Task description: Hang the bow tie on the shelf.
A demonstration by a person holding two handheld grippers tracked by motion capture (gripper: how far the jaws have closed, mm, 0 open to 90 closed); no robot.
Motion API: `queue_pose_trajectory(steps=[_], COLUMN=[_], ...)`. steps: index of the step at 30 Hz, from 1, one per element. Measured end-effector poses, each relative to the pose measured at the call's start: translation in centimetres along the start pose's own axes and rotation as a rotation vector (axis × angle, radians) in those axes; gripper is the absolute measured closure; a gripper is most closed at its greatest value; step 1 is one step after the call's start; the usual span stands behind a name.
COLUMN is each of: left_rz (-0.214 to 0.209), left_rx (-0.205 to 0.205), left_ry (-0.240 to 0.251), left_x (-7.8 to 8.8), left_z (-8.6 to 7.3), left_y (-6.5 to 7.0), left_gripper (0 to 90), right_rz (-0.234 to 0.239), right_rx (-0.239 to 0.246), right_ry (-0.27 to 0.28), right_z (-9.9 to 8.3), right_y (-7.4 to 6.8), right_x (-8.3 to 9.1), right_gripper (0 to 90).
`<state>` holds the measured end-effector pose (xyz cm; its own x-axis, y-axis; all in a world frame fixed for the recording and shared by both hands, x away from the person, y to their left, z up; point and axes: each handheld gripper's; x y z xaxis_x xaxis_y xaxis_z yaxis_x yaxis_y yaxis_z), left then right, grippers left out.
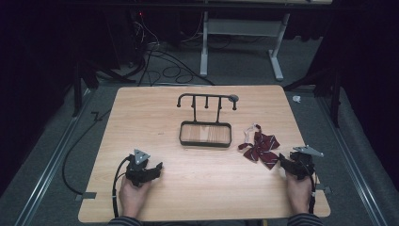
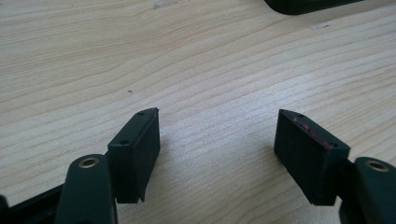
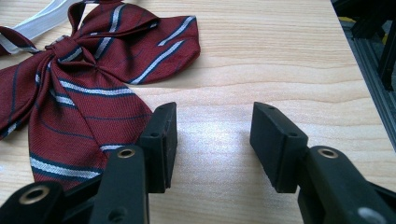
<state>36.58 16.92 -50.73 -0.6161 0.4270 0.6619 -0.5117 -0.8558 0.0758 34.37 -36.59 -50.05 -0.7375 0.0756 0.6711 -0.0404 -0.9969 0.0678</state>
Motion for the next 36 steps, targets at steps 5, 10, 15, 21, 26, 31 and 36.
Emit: queue_pose_trajectory(steps=[5,10,15,21,26,31,36], left_rz=[-0.001,-0.001,0.000,-0.001,-0.001,-0.001,-0.001], left_rx=[-0.001,0.000,0.000,0.000,0.000,0.000,0.001], left_ry=[-0.001,-0.002,-0.002,0.000,-0.002,-0.002,0.000], left_x=[0.0,0.0,0.0,0.0,0.0,0.0,0.0], left_z=[0.0,0.0,0.0,0.0,0.0,0.0,0.0], left_y=[0.0,0.0,0.0,0.0,0.0,0.0,0.0], left_gripper=[31.5,31.4,31.4,31.4,31.4,31.4,31.4], right_rz=[0.023,0.055,0.084,0.157,0.223,0.253,0.268], right_rx=[0.024,0.024,0.013,0.056,0.098,0.119,0.136], right_ry=[0.001,0.006,0.038,0.062,0.070,0.069,0.067], right_z=[0.0,0.1,0.3,1.2,1.7,2.1,2.8], right_y=[0.0,0.7,0.7,-0.2,-1.7,-2.7,-3.5], right_x=[0.0,0.0,0.8,2.3,2.8,2.7,2.5], right_gripper=[52.9,59.1,63.5,66.9,69.2,70.2,70.9])
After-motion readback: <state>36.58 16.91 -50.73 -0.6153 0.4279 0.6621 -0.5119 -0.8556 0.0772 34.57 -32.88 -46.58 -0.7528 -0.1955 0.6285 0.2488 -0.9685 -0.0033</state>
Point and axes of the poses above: each handheld gripper's, and its own axes: x roughly backward along the jaws, z roughly out of its top, y roughly to its right, and after that the axes turned 5 degrees about -z, right-handed
